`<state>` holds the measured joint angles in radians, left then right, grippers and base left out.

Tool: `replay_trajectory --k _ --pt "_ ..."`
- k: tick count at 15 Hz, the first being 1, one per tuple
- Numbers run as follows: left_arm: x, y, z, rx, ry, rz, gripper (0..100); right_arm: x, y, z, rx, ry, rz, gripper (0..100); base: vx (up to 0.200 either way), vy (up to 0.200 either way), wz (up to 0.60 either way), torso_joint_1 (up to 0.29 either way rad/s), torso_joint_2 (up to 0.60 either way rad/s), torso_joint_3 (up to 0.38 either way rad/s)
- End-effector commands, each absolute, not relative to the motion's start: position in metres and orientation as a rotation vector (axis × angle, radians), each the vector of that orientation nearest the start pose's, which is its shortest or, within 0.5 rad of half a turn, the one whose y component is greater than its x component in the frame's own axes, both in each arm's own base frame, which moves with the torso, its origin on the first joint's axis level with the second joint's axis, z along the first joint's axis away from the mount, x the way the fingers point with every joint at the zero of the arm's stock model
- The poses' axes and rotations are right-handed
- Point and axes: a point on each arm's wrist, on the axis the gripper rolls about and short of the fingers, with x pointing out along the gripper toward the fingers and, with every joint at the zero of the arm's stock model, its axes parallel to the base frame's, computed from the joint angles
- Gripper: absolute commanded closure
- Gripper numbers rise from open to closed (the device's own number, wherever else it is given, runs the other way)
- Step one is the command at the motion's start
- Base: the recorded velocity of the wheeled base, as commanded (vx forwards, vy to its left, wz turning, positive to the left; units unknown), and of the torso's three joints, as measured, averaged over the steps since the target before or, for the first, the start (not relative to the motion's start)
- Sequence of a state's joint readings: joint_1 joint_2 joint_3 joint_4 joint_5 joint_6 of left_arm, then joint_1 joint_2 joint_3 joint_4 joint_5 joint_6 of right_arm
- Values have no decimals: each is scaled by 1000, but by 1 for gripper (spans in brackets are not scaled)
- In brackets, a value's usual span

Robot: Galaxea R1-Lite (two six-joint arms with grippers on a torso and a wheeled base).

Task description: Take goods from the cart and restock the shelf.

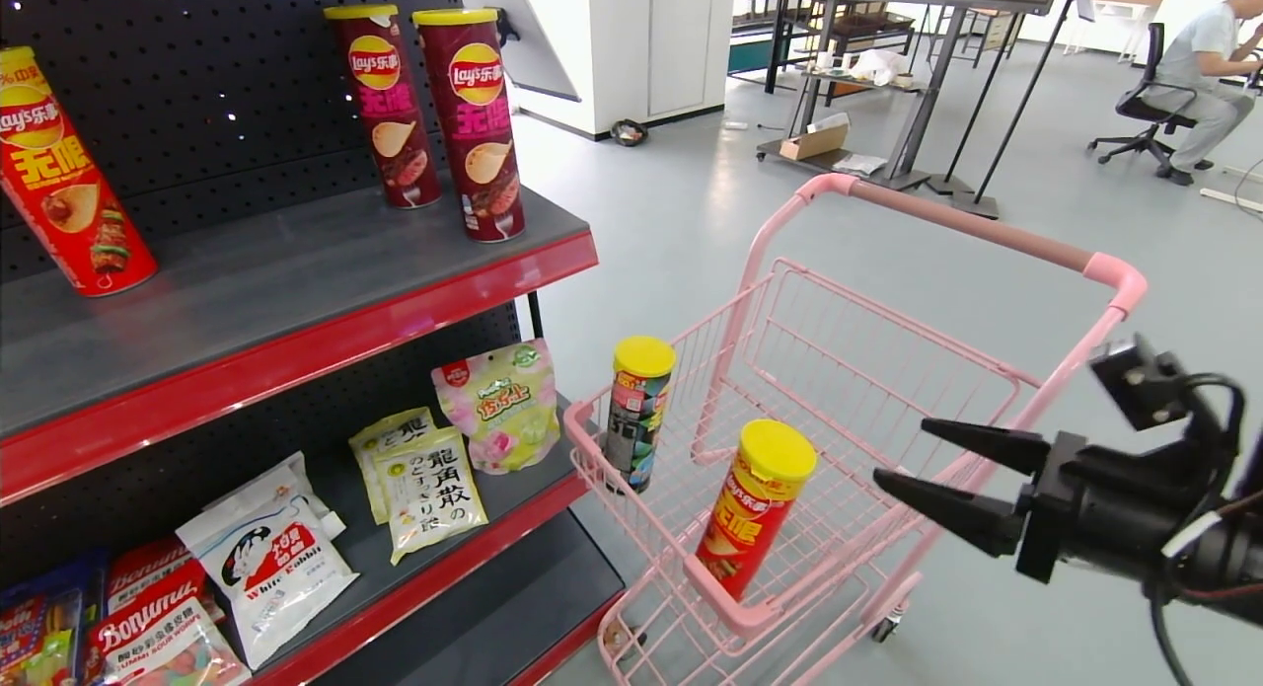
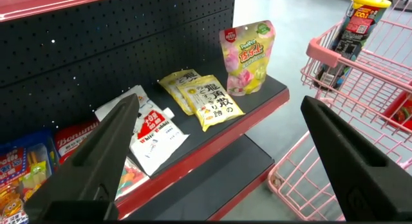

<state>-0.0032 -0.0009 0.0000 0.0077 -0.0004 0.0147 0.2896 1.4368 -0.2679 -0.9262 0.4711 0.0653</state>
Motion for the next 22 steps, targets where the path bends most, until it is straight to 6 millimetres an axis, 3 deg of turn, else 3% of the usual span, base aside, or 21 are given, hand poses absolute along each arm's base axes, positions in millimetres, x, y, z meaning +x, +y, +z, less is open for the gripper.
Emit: replay_trajectory --k 1,5,9,18,22 --pt "-23 0 75 14 8 -3 0 197 83 98 67 465 809 0 0 0 0 0 0 0" --pt "-23 0 75 15 8 -3 0 219 91 94 54 467 775 0 0 0 0 0 0 0" --pt "-23 0 75 14 8 -2 0 220 104 84 39 507 800 0 0 0 0 0 0 0" --pt "-23 0 75 11 8 -3 0 268 124 54 30 525 731 0 0 0 0 0 0 0" --pt "-23 0 75 11 8 -3 0 279 138 54 26 494 751 0 0 0 0 0 0 0"
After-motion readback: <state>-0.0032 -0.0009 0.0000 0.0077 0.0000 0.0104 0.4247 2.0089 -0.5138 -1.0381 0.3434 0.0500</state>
